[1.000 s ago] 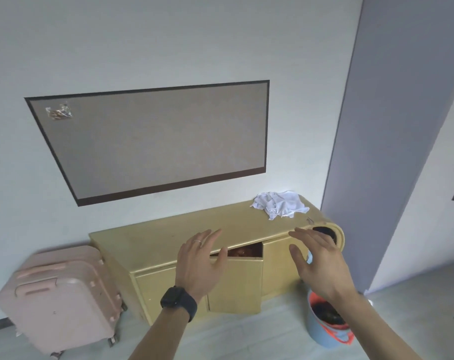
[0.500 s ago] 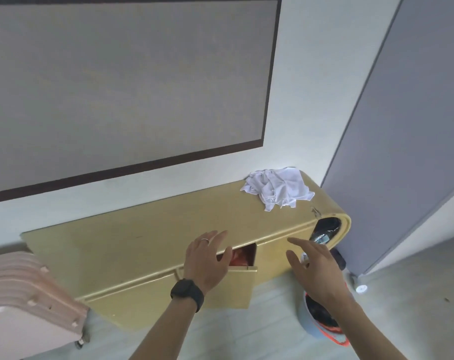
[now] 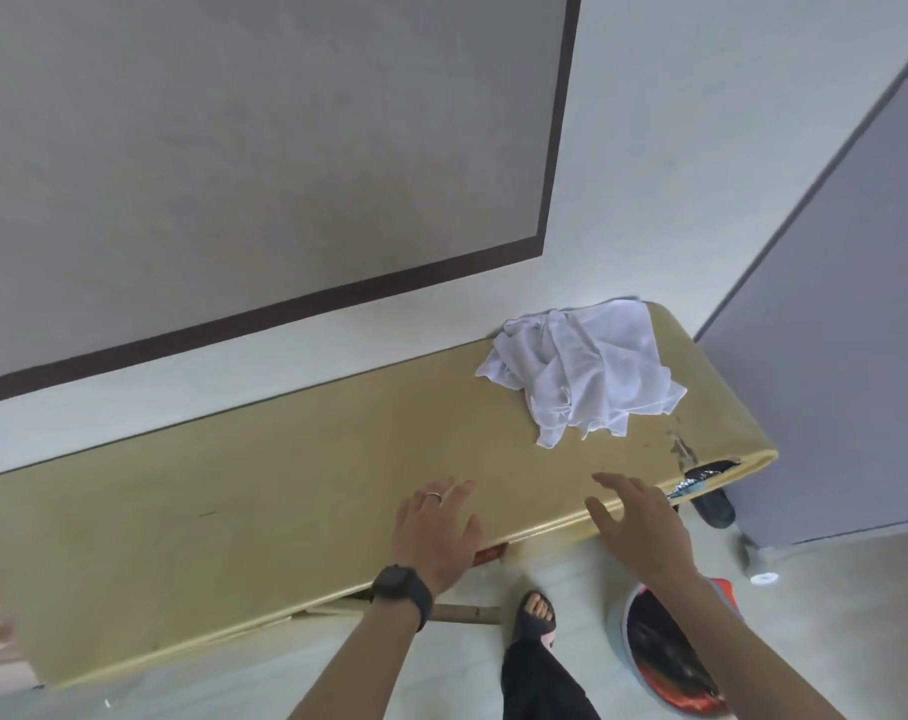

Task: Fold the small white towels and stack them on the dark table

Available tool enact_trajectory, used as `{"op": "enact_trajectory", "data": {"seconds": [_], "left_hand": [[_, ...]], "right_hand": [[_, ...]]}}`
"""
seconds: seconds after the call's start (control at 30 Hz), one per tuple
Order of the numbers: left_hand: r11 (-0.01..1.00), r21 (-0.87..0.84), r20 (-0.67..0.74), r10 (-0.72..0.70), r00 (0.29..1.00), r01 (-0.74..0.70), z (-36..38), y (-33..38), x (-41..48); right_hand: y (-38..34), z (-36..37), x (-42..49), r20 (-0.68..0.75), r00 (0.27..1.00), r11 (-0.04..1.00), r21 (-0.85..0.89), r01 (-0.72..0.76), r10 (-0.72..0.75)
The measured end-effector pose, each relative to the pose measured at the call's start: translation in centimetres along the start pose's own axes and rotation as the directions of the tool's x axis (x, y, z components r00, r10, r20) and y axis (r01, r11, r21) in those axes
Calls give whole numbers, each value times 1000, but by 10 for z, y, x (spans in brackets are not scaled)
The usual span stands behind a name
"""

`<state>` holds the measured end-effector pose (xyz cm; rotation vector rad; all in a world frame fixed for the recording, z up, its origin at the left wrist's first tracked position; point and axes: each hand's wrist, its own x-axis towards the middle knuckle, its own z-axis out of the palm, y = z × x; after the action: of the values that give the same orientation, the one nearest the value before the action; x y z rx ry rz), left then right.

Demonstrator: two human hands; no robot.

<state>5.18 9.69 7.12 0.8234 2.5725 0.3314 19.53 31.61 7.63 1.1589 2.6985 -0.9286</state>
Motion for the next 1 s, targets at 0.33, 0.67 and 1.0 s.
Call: {"op": "enact_trajectory", "data": {"seconds": [0.33,0.67,1.0], "left_hand": [[969,60,228,-246,942,238,71,-19,107],[963,63,305,-268,914,262,98,-48,112],[789,-592,30,-180,983,162,-30,6,125]], "right_hand": [[-16,49,147,132,991,997,-58,41,-33],[-30,66,196,20,998,998,29,51,-51],[-161,-82,169,-96,995,748,660,74,-14]]}}
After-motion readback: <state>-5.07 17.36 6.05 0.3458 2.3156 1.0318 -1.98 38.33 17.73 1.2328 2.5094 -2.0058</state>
